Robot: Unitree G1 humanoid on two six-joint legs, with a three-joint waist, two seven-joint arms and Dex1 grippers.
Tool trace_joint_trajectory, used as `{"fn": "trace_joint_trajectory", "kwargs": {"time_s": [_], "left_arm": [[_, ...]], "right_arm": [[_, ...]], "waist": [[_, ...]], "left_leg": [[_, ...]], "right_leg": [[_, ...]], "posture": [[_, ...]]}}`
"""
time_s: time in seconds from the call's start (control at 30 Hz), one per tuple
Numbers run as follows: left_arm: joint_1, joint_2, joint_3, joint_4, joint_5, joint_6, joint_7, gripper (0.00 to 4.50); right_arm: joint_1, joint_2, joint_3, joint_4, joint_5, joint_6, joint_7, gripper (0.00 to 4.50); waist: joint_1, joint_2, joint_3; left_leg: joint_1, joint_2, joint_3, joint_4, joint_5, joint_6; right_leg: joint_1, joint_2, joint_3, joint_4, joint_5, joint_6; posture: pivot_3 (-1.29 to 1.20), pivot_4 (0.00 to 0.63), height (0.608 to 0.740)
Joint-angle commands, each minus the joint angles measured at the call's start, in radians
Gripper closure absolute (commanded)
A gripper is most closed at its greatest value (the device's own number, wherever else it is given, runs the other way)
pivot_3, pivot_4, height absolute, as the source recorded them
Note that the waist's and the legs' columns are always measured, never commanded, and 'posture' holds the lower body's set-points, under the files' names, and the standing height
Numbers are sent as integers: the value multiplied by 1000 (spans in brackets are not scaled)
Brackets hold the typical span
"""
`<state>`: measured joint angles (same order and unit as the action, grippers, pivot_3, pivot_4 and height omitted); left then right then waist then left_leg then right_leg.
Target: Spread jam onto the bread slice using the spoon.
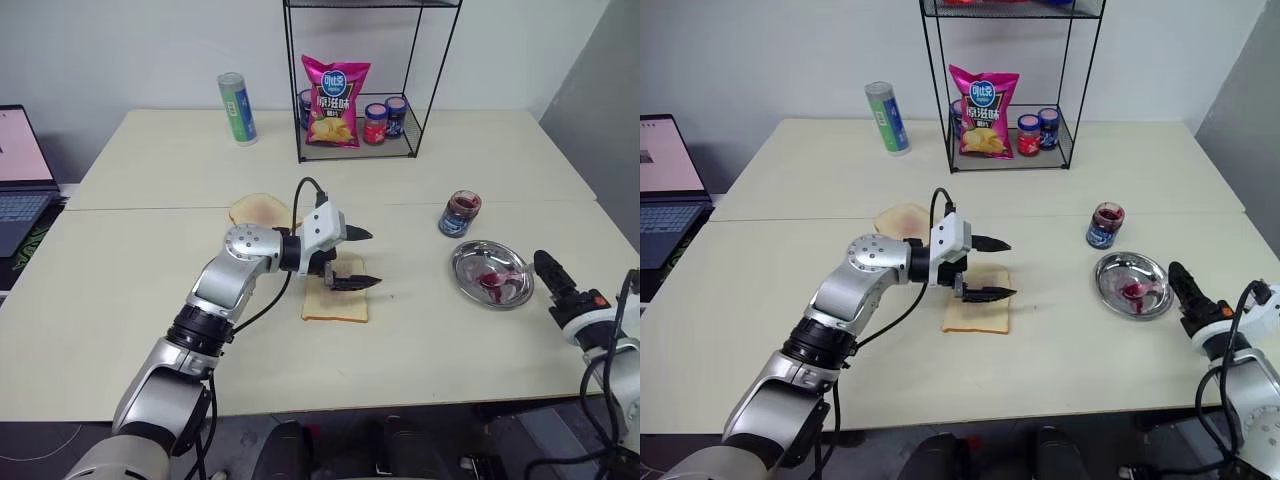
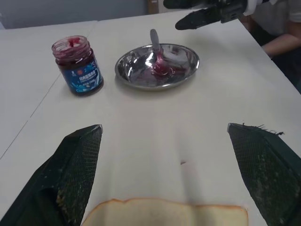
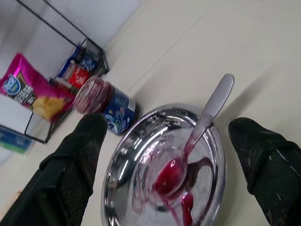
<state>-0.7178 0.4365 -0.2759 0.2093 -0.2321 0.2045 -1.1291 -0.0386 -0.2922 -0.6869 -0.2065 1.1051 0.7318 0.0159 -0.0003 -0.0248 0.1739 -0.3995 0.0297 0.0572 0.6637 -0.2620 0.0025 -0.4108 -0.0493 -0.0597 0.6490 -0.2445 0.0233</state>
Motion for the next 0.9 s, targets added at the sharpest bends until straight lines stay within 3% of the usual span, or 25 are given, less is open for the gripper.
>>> {"fn": "trace_joint_trajectory", "kwargs": {"time_s": [0.03, 0.4, 0.9], "left_arm": [[-43, 7, 40, 63, 4, -61, -23, 59], [-168, -16, 69, 256, 18, -150, -52, 59], [-127, -5, 90, 181, 8, -125, -48, 59]], "right_arm": [[-11, 51, 51, 9, -61, -89, 25, 0], [-71, 122, 105, 66, -102, -198, 35, 0], [-165, 129, 111, 184, -90, -224, 55, 0]], "waist": [[0, 0, 0], [-3, 1, 0], [-7, 1, 0]], "left_leg": [[0, 0, 0, 0, 0, 0], [0, 0, 1, 0, 0, 0], [0, 0, 2, 0, 0, 0]], "right_leg": [[0, 0, 0, 0, 0, 0], [-1, 0, 0, 0, 3, -3], [-1, 0, 1, 1, 3, -4]], "posture": [[0, 150, 740], [0, 150, 740], [0, 150, 740]]}}
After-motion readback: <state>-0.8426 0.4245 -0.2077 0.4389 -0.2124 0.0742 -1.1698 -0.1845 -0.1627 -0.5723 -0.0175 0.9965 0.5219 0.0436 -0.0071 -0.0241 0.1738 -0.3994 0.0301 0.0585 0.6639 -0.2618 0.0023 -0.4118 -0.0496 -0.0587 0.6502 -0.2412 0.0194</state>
